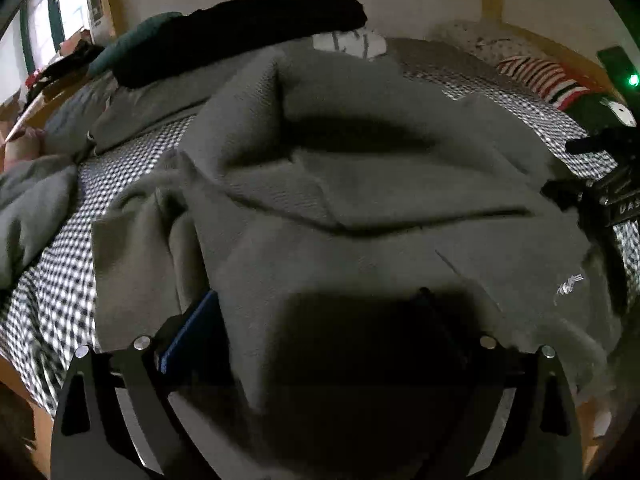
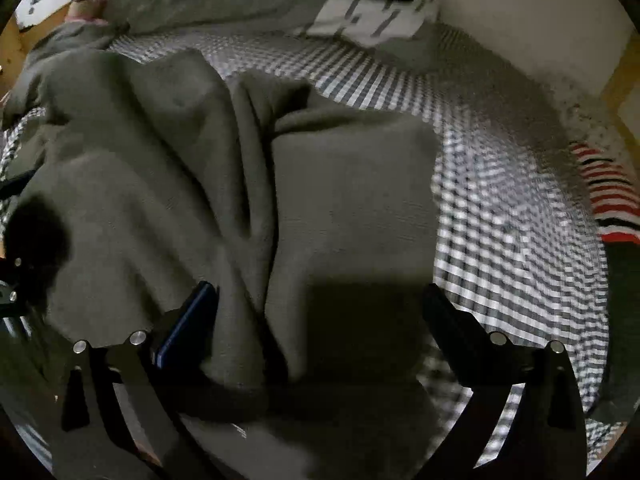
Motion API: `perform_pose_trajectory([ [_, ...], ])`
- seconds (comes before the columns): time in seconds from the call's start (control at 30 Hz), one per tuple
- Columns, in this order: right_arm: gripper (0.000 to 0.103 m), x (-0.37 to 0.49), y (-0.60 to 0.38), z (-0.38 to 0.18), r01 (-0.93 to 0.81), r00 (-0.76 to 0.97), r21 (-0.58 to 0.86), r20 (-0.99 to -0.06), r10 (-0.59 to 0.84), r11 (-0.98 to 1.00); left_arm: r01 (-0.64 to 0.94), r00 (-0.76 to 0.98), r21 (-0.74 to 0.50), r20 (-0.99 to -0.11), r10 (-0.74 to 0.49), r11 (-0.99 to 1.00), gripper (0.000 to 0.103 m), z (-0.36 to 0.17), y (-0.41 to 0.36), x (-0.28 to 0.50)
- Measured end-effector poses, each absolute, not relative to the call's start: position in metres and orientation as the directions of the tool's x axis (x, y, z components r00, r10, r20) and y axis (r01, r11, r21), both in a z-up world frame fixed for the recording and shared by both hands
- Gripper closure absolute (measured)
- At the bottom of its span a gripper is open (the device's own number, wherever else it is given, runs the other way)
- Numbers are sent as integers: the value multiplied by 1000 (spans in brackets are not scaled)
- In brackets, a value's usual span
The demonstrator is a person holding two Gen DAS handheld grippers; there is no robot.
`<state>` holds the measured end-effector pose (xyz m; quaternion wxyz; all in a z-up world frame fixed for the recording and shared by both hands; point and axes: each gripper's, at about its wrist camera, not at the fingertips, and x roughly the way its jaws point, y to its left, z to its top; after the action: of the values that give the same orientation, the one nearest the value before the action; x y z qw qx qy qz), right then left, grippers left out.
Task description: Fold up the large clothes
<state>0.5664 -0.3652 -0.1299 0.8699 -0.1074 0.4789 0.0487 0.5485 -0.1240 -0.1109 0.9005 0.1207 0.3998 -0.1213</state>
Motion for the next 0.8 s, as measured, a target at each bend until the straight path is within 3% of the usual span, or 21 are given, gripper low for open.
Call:
perform_pose_trajectory([
  [0.13,4,566,-364,-162,-214,531,-136,-847,-2,967,323,667,123,-733,-133,938,6,-129,-123,542],
  [0.33,3,546,-371,-143,-128,552,-64,-834,18,990,291,641,93,-757,-122,952,6,-126,-117,536],
  [0.43,4,541,-364,-164,-138,556,-105,-831,-10,985,302,635,80,-760,-138,950,6,-134,-112,540],
  [0.57,3,538,-375,-165,-111,610,-38,-792,38,993,281,629,69,-767,-129,957,6,-130,-112,541],
  [0.8,3,461,-400,-158,-125,752,81,-642,148,989,309,764,-22,-590,-262,951,6,-125,-78,461],
])
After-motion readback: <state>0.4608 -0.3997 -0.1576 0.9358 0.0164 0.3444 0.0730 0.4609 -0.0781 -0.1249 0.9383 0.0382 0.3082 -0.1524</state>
